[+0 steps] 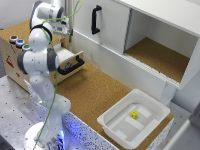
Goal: Grasp the drawer handle and open it
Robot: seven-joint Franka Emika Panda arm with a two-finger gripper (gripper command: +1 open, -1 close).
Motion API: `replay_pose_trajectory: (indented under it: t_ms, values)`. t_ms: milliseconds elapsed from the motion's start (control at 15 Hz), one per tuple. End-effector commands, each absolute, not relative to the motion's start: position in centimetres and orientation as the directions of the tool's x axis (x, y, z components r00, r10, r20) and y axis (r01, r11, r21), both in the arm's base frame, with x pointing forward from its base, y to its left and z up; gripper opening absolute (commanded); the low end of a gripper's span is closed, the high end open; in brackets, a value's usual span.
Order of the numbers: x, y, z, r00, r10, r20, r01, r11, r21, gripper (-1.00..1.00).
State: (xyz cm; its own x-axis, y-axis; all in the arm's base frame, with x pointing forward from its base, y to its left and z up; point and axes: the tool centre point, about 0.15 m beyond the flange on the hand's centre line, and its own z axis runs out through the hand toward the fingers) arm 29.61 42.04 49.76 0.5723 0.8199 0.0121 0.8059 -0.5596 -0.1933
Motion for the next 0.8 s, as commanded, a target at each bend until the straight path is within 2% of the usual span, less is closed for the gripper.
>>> replay_pose_trajectory:
  t_ms: [0, 200, 267, 333, 733]
  values:
    - [23.2, 51.5, 54.5, 0.327, 0.932, -0.157, 0.935, -0.343, -0.087, 1.00]
    - [19.2, 54.3, 54.6, 0.241, 0.964, -0.114, 0.966, -0.250, -0.070, 1.00]
    - [17.9, 55.6, 54.4, 0.238, 0.968, -0.085, 0.970, -0.240, -0.019, 1.00]
    - [17.0, 56.7, 54.0, 0.209, 0.974, -0.089, 0.977, -0.211, -0.012, 1.00]
    - [15.4, 61.9, 53.2, 0.173, 0.982, -0.078, 0.983, -0.177, -0.056, 1.00]
